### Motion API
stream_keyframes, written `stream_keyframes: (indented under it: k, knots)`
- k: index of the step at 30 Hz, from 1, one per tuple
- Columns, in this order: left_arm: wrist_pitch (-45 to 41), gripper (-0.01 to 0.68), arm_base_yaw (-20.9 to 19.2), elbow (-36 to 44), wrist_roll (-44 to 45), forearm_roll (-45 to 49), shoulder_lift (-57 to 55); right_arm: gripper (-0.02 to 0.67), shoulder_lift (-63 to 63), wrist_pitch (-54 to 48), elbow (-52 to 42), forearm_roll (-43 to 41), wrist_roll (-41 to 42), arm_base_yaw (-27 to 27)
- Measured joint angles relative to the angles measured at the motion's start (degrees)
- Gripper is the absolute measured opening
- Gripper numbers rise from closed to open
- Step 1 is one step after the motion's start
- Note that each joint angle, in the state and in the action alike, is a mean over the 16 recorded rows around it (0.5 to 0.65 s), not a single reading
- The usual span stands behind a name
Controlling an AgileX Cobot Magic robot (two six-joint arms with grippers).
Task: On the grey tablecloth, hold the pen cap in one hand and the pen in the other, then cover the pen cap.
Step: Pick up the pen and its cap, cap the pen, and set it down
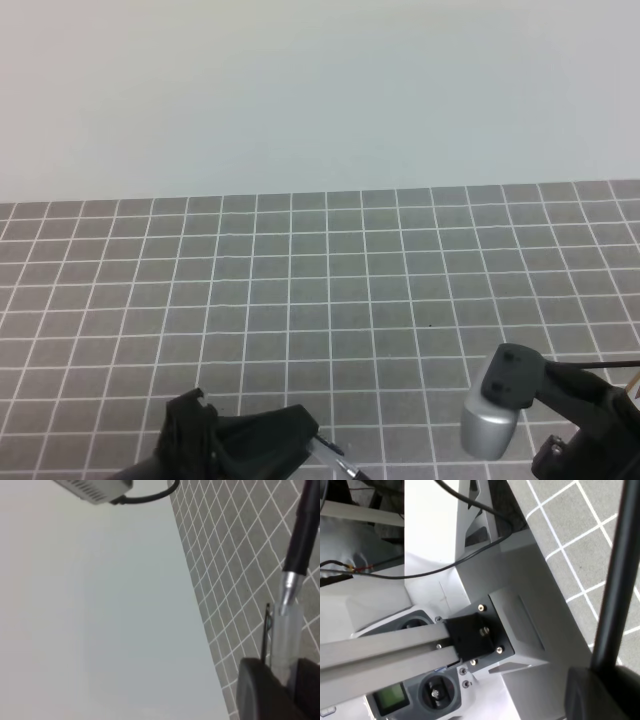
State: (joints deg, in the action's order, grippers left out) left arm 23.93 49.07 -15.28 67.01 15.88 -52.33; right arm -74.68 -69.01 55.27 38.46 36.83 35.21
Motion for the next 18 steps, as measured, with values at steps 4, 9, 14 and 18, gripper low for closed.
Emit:
stream_keyframes:
  k: [4, 9, 14, 18]
  knots:
    - [0.0, 0.061, 0.0, 0.0, -0.6, 1.8, 0.0, -0.004, 0.0, 0.0, 0.0, 0.0, 0.2, 0.0]
    - [0.1, 0.061, 0.0, 0.0, -1.2, 3.9, 0.0, -0.004, -0.2, 0.0, 0.0, 0.0, 0.2, 0.0]
    - [-0.2, 0.071, 0.0, 0.0, -1.7, 4.9, 0.0, -0.004, -1.1, 0.0, 0.1, 0.4, 0.1, 0.0]
    - [-0.6, 0.081, 0.0, 0.0, -1.7, 5.1, 0.0, -0.004, -2.2, 0.0, 0.9, 0.8, -0.2, 0.0]
